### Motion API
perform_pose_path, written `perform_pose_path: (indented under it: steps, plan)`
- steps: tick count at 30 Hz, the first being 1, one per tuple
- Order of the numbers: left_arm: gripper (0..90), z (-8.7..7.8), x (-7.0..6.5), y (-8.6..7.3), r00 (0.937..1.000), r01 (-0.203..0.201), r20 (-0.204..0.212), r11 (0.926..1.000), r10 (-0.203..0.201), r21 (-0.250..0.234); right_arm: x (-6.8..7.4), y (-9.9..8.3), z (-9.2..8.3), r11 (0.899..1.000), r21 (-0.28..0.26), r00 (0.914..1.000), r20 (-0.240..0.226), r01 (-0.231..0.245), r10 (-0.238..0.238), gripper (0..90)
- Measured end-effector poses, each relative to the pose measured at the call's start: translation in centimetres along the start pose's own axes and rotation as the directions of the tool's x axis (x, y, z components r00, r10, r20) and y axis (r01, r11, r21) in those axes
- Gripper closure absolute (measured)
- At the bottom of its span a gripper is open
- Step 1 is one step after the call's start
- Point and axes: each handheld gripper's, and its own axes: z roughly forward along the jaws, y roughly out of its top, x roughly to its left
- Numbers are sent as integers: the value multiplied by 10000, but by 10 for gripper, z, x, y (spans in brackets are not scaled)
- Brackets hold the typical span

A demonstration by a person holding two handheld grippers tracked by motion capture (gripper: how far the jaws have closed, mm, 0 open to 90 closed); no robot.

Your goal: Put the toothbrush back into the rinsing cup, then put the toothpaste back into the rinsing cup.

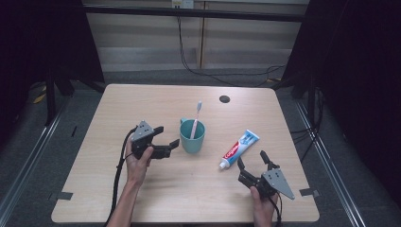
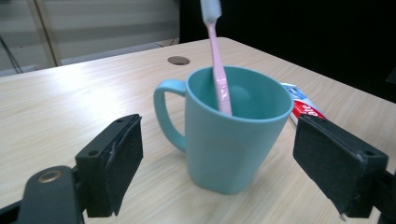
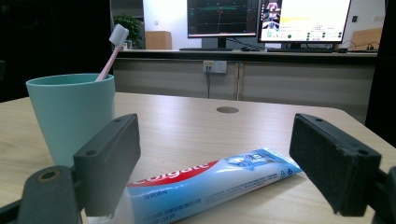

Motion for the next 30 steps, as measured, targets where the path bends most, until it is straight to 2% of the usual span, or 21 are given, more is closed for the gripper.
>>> perform_pose_path:
  steps: [3,7,8,14,16,18,20,21,23,25,26,28,30]
  plan:
    - [157,-8,0,-5,10000,-67,-26,9999,67,-127,0,0,0,10000,-7,10000,-7,-1,1,156]
    - [158,-14,0,-9,9993,-156,-339,9998,154,-82,0,0,0,10000,-36,10000,-11,-3,3,156]
    - [156,-20,1,-12,9988,-227,-448,9996,219,-179,0,0,0,10000,-32,10000,-10,-1,1,156]
    - [157,-31,3,-20,9974,-182,-705,9995,164,-258,0,0,0,10000,-17,10000,-11,7,-7,156]
    - [159,-39,4,-25,9946,-205,-1020,9991,167,-364,0,0,0,10000,-27,10000,-9,0,0,156]
    - [158,-44,4,-29,9942,-194,-1068,9991,152,-385,0,0,0,10000,1,10000,-3,2,-2,156]
    - [158,-49,4,-35,9942,-181,-1070,9979,114,-615,0,0,0,10000,53,10000,-4,8,-8,156]
    - [158,-52,4,-36,9932,-255,-1146,9987,202,-450,0,0,1,10000,58,10000,-4,15,-15,156]
    - [158,-56,4,-41,9906,-255,-1358,9979,172,-594,0,0,1,10000,71,10000,9,24,-24,157]
    - [158,-62,5,-46,9903,-155,-1387,9971,49,-750,0,0,1,10000,59,10000,2,23,-23,156]
    - [155,-64,5,-48,9907,-19,-1356,9979,-69,-645,0,0,1,10000,67,10000,2,24,-24,156]
    - [156,-69,2,-54,9890,-92,-1478,9953,-51,-964,0,0,1,10000,60,10000,4,19,-19,157]
    - [155,-73,0,-58,9897,-191,-1432,9953,52,-952,0,0,0,10000,71,10000,5,21,-21,157]
